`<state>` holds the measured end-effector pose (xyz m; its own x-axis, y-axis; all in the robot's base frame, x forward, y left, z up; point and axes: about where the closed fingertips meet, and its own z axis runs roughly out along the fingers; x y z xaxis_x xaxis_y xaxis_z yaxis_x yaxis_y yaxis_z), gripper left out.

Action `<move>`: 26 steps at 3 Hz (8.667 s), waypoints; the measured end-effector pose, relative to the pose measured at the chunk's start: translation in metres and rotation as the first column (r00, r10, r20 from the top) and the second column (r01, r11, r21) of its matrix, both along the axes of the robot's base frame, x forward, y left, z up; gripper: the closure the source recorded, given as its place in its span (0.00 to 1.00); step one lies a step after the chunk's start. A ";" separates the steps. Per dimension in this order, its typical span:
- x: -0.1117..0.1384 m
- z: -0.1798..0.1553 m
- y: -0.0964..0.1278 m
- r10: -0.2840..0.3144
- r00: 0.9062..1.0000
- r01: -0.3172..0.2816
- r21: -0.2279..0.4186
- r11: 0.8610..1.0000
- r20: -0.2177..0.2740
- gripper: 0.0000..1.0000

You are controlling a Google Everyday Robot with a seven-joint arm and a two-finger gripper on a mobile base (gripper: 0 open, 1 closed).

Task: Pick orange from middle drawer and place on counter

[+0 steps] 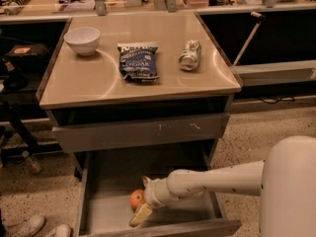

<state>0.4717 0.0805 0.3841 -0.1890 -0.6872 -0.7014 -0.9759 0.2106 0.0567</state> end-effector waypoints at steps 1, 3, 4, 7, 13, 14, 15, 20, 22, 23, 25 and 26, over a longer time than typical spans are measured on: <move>-0.001 -0.002 0.001 0.000 1.000 0.000 0.001 1.000 -0.005 0.19; -0.002 -0.002 0.001 0.001 1.000 -0.001 0.001 1.000 -0.005 0.65; -0.002 -0.002 0.001 0.000 1.000 0.000 0.001 1.000 -0.005 0.88; -0.011 0.112 0.030 -0.008 1.000 0.008 -0.004 1.000 -0.007 1.00; 0.034 0.391 0.086 0.082 0.960 -0.069 -0.059 0.996 0.267 1.00; 0.051 0.439 0.093 0.109 0.943 -0.090 -0.075 0.993 0.315 1.00; 0.055 0.454 0.097 0.114 0.938 -0.096 -0.070 0.993 0.326 1.00; 0.185 0.530 0.170 0.262 0.897 -0.264 -0.045 0.964 0.357 1.00; 0.216 0.494 0.193 0.299 0.912 -0.296 -0.056 0.954 0.281 1.00; 0.222 0.474 0.192 0.298 0.922 -0.288 -0.077 0.954 0.245 1.00; 0.223 0.459 0.187 0.290 0.932 -0.278 -0.087 0.957 0.218 0.81; 0.223 0.458 0.187 0.290 0.932 -0.278 -0.087 0.957 0.218 0.58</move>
Offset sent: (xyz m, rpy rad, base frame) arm -0.0015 0.0006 -0.0019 0.0011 0.0045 0.0004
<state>0.6944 0.2673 0.8426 0.1783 -0.7267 -0.6634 -0.9812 -0.0806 -0.1755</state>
